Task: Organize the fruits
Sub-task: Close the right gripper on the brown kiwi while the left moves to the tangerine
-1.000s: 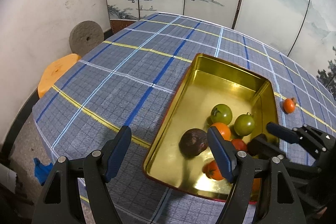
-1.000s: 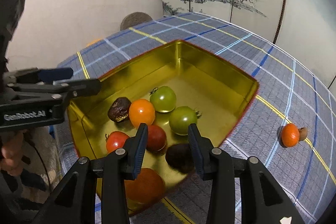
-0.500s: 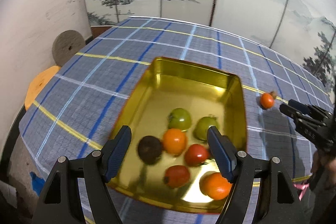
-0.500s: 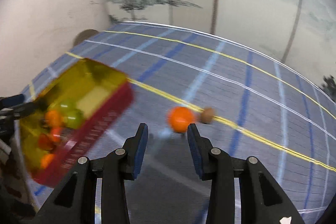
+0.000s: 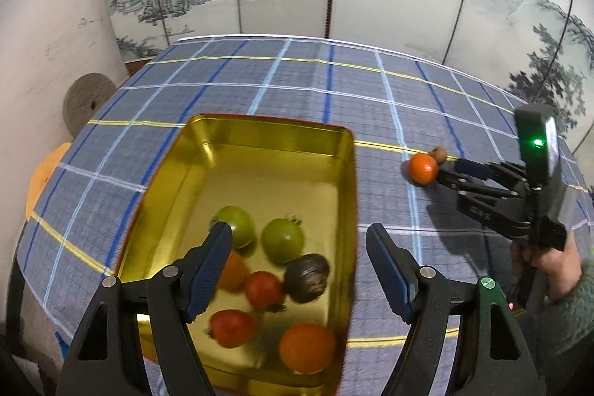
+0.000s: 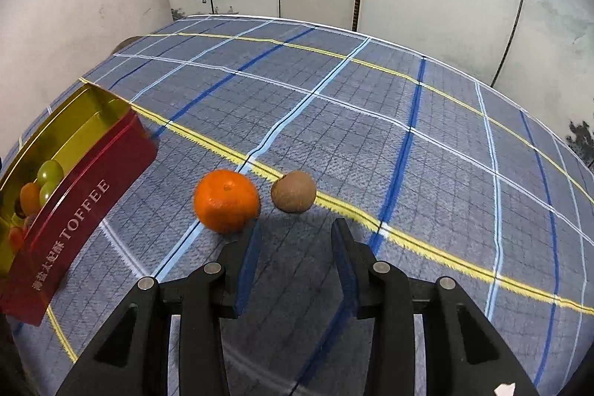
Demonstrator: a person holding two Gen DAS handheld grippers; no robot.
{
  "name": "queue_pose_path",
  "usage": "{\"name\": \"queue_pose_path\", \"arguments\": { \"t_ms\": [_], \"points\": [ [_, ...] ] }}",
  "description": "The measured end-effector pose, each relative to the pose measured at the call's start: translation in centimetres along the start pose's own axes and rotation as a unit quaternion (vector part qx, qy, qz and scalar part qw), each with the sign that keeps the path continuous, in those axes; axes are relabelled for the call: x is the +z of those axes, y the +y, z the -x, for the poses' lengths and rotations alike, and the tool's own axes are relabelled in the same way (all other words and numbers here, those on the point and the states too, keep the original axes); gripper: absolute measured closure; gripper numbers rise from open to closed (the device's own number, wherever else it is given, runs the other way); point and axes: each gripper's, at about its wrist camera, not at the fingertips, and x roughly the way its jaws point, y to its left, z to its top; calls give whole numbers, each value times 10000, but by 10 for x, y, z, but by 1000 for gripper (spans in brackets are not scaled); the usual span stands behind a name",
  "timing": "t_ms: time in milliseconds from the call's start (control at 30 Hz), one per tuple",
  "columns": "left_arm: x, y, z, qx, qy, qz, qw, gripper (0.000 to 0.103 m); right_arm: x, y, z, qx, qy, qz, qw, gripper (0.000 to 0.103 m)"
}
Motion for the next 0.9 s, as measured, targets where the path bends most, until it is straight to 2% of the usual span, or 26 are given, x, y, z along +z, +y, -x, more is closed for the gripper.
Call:
{"name": "queue_pose_path", "arguments": {
  "t_ms": [333, 467, 700, 900],
  "points": [
    [11, -26, -18, -143, 128, -82, 9998, 28, 13, -5, -15, 147, -59, 64, 9999, 66],
    [15, -39, -25, -193, 109, -160, 9996, 28, 14, -6, -16, 175, -30, 70, 9998, 76],
    [20, -61, -38, -295, 120, -283, 9991, 28, 9, -3, -11, 135, -61, 151, 9998, 78],
    [21, -76, -48, -433, 153, -311, 9985, 28, -7, -23, 1, 2, -94, -139, 9999, 78]
  ]
}}
